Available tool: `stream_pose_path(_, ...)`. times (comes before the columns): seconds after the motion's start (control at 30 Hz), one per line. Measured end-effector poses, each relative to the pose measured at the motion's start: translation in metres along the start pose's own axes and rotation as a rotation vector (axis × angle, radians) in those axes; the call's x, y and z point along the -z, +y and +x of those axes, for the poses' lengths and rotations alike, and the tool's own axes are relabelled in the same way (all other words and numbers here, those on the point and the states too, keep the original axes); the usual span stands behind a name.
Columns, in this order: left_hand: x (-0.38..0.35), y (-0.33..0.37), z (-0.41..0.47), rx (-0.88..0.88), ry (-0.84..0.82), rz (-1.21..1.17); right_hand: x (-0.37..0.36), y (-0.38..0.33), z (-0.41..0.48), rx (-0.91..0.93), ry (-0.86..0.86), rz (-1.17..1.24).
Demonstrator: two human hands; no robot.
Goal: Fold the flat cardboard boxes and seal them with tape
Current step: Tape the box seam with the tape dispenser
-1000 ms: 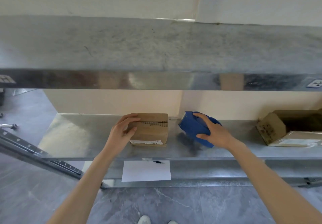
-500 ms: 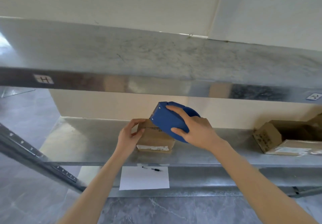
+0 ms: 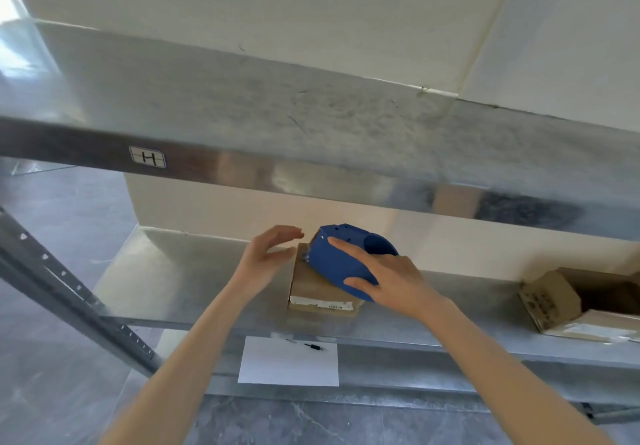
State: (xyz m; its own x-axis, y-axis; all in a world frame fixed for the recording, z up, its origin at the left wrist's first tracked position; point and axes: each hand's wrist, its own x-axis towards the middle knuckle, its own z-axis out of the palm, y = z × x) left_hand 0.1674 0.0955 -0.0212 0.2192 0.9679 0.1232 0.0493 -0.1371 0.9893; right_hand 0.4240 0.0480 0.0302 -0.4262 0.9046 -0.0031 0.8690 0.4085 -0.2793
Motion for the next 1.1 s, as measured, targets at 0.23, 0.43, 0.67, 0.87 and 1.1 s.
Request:
stream_pose_path(0.23, -0.008, 0.024, 0.032, -0.015, -0.222, 0.229, 0.003, -0.002, -0.003, -0.007, -0.019, -0.015)
stream_pose_path(0.43, -0.01, 0.033, 0.036, -0.054, -0.327, 0.209, 0.004, -0.004, -0.007, 0.034, 0.016, -0.082)
stream_pose_path(0.67, -0.004, 0.04, 0.038, -0.038, -0.327, 0.309, 0.012, -0.007, -0.01, 0.103, 0.004, -0.106)
stream_pose_path(0.87, -0.003, 0.046, 0.032, -0.059, -0.252, 0.399, 0.022, -0.017, -0.013, 0.156, -0.003, -0.017)
stream_pose_path(1.1, -0.004, 0.048, 0.018, -0.07, -0.076, 0.399, 0.034, -0.017, -0.012, 0.147, -0.073, 0.057)
